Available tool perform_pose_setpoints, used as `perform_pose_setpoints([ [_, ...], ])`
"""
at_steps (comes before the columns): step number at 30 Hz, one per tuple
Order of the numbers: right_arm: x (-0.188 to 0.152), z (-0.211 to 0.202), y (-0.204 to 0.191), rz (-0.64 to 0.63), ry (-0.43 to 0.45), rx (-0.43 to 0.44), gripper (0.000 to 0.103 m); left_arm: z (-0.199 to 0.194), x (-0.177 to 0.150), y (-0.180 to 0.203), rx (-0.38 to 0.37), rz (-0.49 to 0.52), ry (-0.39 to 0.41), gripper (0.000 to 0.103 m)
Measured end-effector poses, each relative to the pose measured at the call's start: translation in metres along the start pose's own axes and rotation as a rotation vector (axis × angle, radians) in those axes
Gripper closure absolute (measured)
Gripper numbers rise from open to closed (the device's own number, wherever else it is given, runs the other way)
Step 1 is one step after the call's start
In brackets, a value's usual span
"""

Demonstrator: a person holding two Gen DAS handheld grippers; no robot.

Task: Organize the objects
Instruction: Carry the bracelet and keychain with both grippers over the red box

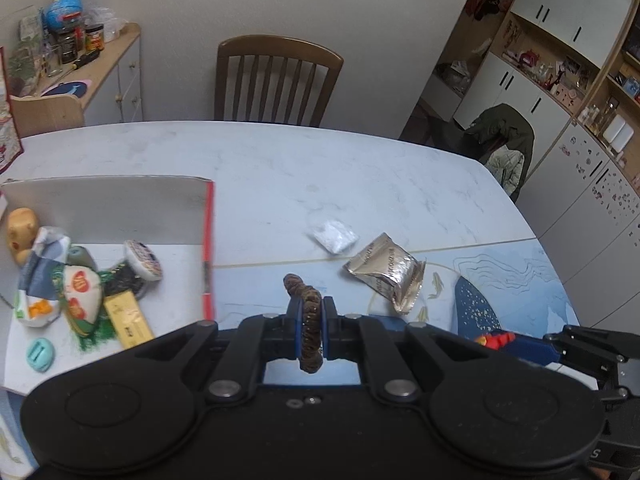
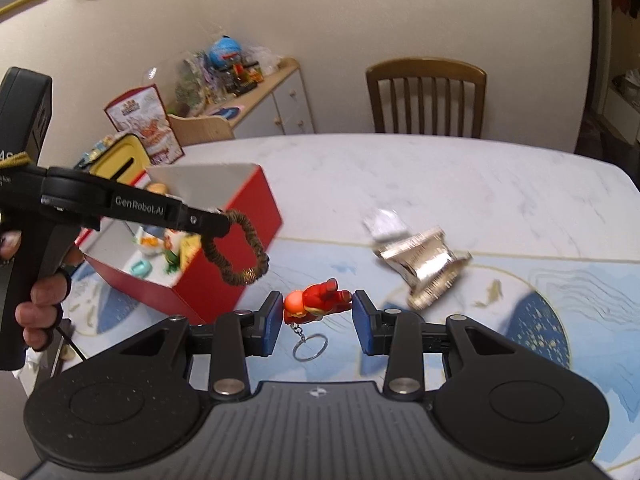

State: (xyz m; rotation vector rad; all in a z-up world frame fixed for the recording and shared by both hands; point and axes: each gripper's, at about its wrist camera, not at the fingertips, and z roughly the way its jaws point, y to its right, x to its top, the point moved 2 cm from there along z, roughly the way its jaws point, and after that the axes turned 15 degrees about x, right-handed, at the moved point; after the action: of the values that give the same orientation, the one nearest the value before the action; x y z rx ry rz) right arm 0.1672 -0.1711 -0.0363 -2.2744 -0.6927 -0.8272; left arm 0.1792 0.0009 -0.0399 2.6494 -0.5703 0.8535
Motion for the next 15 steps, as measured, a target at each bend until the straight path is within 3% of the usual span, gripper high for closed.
perform_pose_setpoints([
  [15, 0.042, 0.050, -0.068, -0.121, 0.017, 0.050, 0.066, -0.021, 0.008, -0.075, 0.044, -0.029, 0.027, 0.097],
])
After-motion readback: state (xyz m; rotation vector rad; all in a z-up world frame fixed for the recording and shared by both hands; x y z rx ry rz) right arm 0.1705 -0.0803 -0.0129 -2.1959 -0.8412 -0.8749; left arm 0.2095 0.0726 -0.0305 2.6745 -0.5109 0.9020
